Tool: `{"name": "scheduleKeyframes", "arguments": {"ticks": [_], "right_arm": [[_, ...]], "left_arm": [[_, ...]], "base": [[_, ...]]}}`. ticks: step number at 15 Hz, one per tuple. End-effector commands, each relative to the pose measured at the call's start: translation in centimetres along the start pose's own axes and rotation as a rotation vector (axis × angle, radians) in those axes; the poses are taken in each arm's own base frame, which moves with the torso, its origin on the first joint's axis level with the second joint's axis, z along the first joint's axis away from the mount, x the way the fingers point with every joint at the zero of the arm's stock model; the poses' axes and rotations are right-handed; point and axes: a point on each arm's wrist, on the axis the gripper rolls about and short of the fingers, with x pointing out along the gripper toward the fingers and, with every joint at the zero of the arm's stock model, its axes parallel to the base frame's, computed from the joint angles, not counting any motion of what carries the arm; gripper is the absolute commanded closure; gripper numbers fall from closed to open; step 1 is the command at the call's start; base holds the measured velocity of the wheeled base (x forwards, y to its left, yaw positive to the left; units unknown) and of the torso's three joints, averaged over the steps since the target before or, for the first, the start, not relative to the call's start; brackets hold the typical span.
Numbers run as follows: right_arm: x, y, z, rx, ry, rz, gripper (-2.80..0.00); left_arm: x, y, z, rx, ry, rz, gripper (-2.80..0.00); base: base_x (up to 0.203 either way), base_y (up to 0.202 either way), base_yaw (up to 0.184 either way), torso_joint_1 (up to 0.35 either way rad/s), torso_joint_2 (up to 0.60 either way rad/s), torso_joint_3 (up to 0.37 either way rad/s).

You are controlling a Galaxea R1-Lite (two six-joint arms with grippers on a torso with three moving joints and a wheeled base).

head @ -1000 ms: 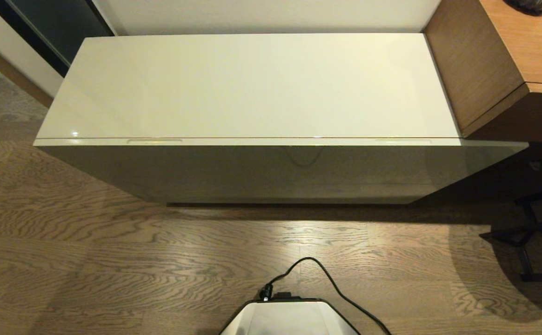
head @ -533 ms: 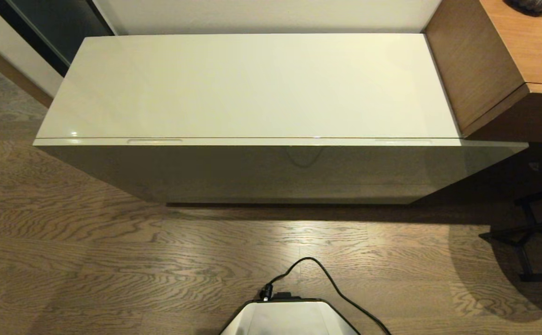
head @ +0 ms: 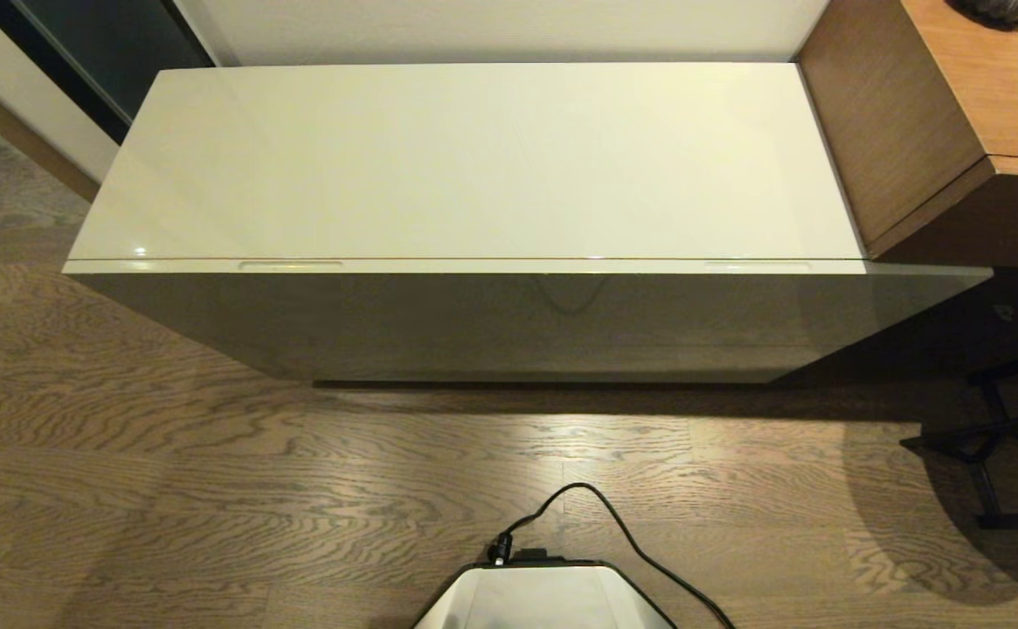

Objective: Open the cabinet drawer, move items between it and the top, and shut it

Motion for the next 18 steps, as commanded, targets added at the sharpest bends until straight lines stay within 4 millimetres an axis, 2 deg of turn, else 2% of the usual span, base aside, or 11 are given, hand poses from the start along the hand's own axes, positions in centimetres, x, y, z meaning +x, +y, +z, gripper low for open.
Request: {"name": "scheduleKeyframes", "arguments": {"ticks": [1, 3, 7, 18], "right_arm": [[-0.1, 0.0, -1.4, -0.019, 0.088, 0.005, 0.00], [-0.3, -0.1, -2.9, -0.030, 0.236, -0.008, 0.00], [-0.9, 0.0, -4.4, -0.023, 0.381, 0.028, 0.00], [-0.8, 0.0, -4.3, 0.000, 0.365, 0.024, 0.00]], "left_arm": [[0.0, 0.0, 0.0, 0.000, 0.001, 0.000, 0.00], [0.0, 0.0, 0.0, 0.000, 0.001, 0.000, 0.00], [0.0, 0.0, 0.0, 0.000, 0.001, 0.000, 0.00], [0.0, 0.0, 0.0, 0.000, 0.001, 0.000, 0.00]], "base": [[0.000, 0.000, 0.000, 0.000, 0.00, 0.000], [0.000, 0.000, 0.000, 0.000, 0.00, 0.000], [0.000, 0.000, 0.000, 0.000, 0.00, 0.000], [0.000, 0.000, 0.000, 0.000, 0.00, 0.000]]}}
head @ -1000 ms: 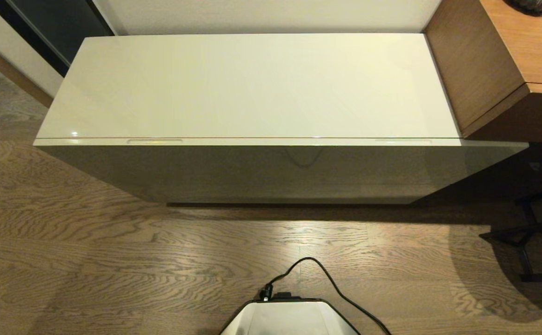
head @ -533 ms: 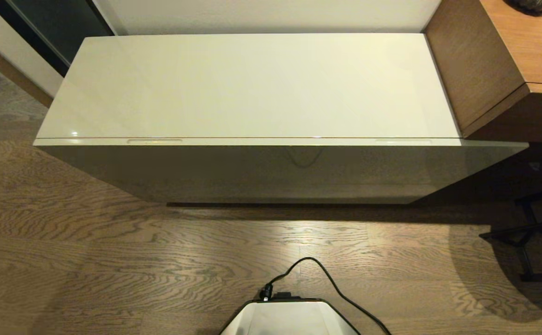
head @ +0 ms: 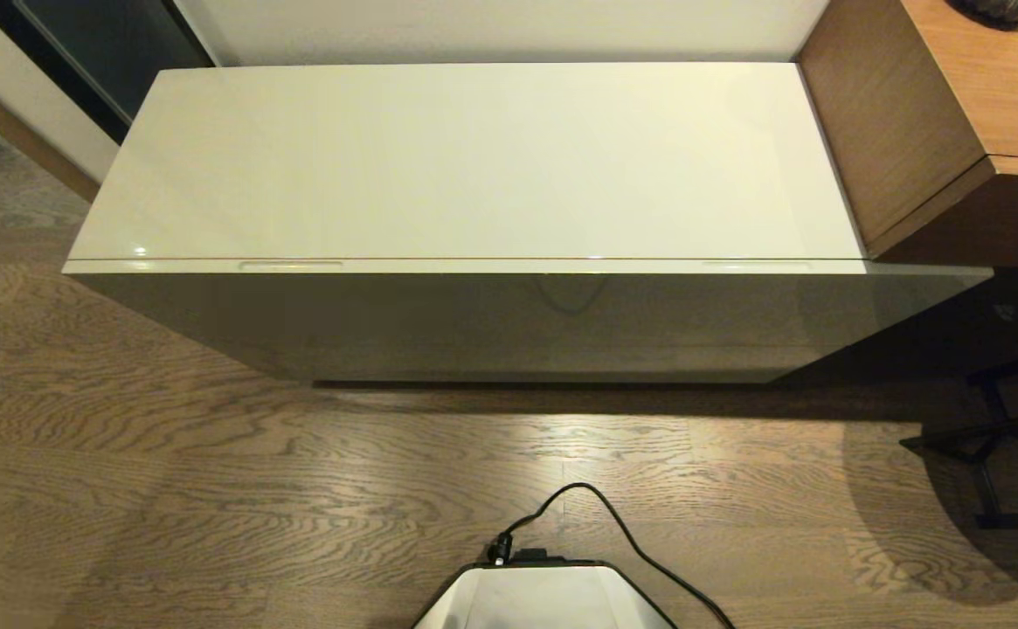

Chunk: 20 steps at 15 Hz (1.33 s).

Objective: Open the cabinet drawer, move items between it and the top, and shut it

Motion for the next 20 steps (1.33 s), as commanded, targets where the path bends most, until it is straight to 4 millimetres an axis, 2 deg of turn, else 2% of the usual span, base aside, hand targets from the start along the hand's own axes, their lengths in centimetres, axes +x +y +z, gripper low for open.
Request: {"name": "scheduleKeyframes", "arguments": {"ticks": [1, 20], "right_arm": [[-0.11, -0.01, -0.07, 0.000, -0.014, 0.000, 0.00], [-0.11, -0.01, -0.07, 0.000, -0.014, 0.000, 0.00]], "left_arm": [[0.01, 0.00, 0.00, 0.000, 0.001, 0.001, 0.00], [0.01, 0.00, 0.00, 0.000, 0.001, 0.001, 0.00]], "base": [[0.000, 0.000, 0.000, 0.000, 0.00, 0.000], [0.000, 0.000, 0.000, 0.000, 0.00, 0.000]]}}
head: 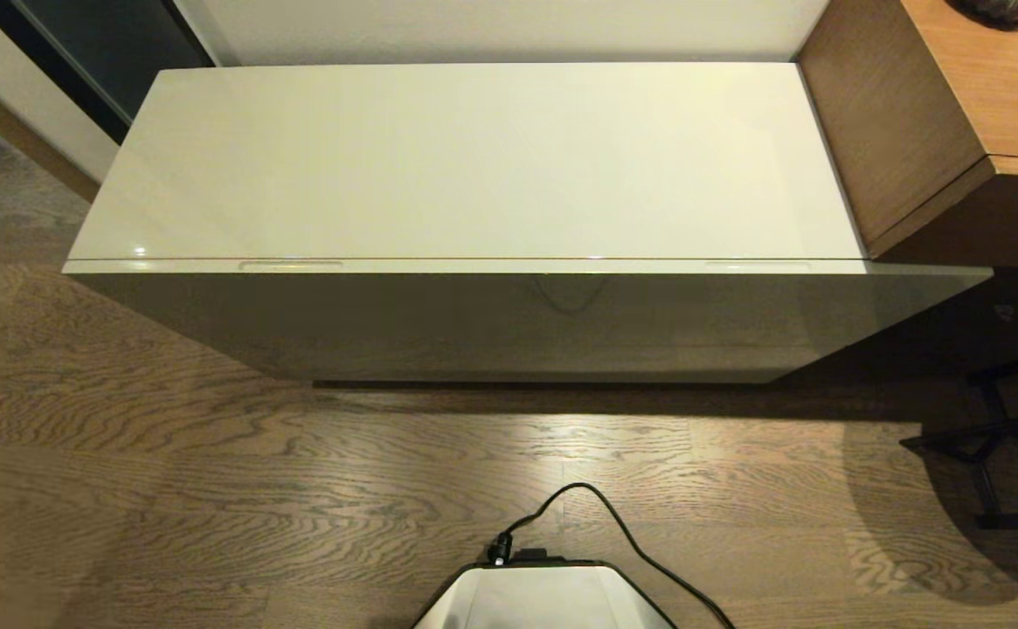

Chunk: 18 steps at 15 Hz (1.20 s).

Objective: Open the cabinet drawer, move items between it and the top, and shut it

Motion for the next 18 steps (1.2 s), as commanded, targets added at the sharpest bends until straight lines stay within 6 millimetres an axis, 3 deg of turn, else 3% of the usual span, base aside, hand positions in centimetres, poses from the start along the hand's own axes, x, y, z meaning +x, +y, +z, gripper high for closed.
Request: {"name": "scheduleKeyframes", "arguments": {"ticks": [1, 18], "right_arm": [[-0.11, -0.01, -0.08, 0.001, -0.016, 0.000, 0.00], [-0.11, -0.01, -0.09, -0.001, -0.014, 0.000, 0.00]], "left_arm": [[0.01, 0.00, 0.00, 0.000, 0.001, 0.000, 0.00], [0.01, 0.00, 0.00, 0.000, 0.001, 0.000, 0.00]], "base": [[0.000, 0.000, 0.000, 0.000, 0.00, 0.000], [0.000, 0.000, 0.000, 0.000, 0.00, 0.000]]}}
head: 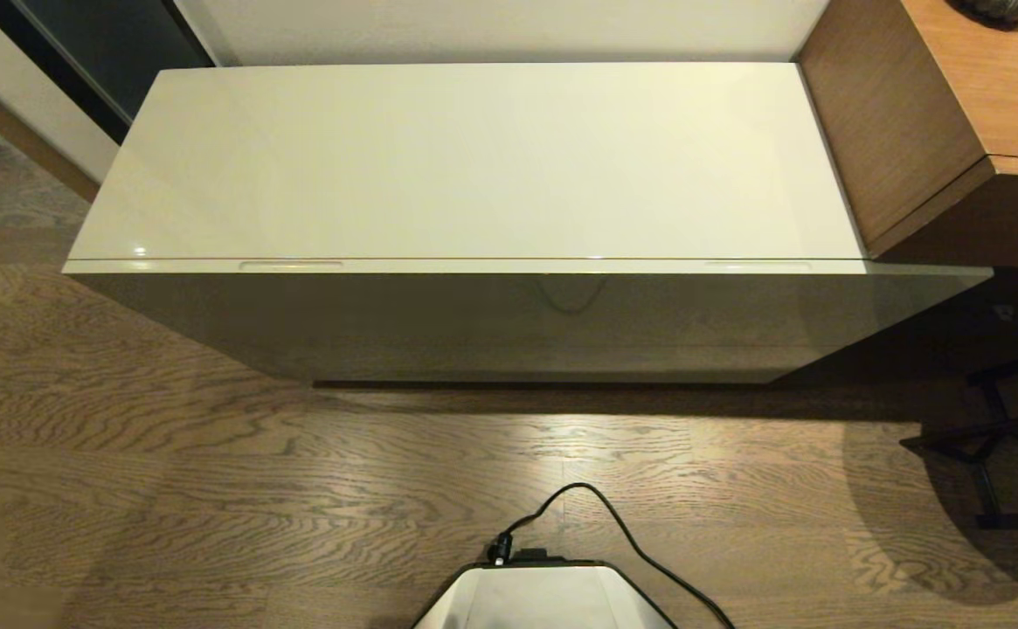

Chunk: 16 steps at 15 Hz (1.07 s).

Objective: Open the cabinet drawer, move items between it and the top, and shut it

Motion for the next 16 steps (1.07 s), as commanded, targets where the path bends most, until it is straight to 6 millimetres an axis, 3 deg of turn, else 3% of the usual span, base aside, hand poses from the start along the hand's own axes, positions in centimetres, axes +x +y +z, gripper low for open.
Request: {"name": "scheduleKeyframes", "arguments": {"ticks": [1, 16], "right_arm": [[-0.12, 0.00, -0.09, 0.000, -0.015, 0.001, 0.00], [-0.12, 0.00, -0.07, 0.002, -0.017, 0.001, 0.00]], "left_arm": [[0.01, 0.00, 0.00, 0.000, 0.001, 0.001, 0.00], [0.01, 0.00, 0.00, 0.000, 0.001, 0.001, 0.00]], "base": [[0.000, 0.000, 0.000, 0.000, 0.00, 0.000], [0.000, 0.000, 0.000, 0.000, 0.00, 0.000]]}}
